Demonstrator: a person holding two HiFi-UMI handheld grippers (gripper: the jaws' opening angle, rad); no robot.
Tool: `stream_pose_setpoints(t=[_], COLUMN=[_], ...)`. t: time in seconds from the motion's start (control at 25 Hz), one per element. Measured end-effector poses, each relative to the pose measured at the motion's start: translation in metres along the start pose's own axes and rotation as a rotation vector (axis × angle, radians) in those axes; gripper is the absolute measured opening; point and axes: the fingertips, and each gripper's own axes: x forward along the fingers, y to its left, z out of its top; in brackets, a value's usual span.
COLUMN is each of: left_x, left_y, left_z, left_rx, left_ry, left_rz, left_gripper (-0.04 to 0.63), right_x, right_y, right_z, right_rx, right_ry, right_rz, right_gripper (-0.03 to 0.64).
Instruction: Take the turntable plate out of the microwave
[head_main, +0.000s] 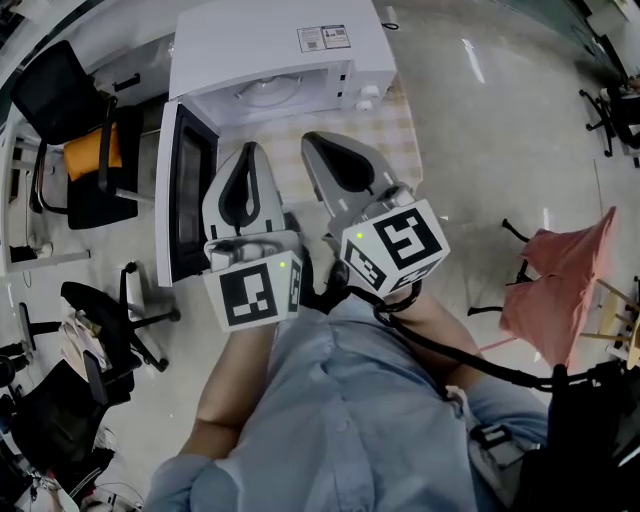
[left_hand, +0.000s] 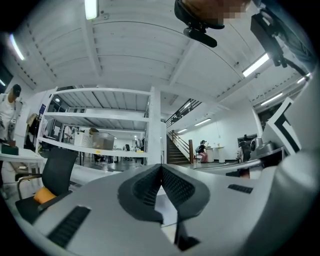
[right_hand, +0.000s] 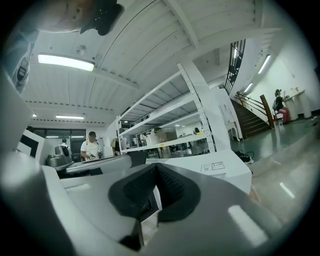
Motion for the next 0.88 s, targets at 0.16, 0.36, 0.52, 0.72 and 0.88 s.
stream_pose_setpoints(t=[0.16,0.36,0.52,0.72,0.88], left_x=[0.0003,-0.0001,-0.0002,0.0048,0.0079], left_y=[-0.0017,-0.0025,-0.0027,-0.0031,-0.0053], left_z=[-0.0006,-0.0016,-0.0022,-0.0059,-0.0076], left_rx=[0.002,0.003,0.004,0.004,0.005], left_ry=[0.001,0.004,0.009,0.019,0.023], left_rz=[-0.002,0.003,0.007,0.012,0.015], left_gripper=[0.008,0.008,0.008,0.008,0.008], right_x=[-0.0016,-0.0051,-0.0070,-0.0051,-0.0057], right_y=[0.0013,0.0014,0.0001,-0.0033,-0.0067], right_z=[0.0000,0.0001,0.0011,0.0004,0.0015], right_rx=[-0.002,-0.003,0.000,0.002,0.000], right_ry=[-0.005,-0.011,-0.016,-0.019,-0.023], right_rz=[0.003,0.004,0.001,0.006,0.006], right_gripper=[0.000,0.000,0.000,0.000,0.000])
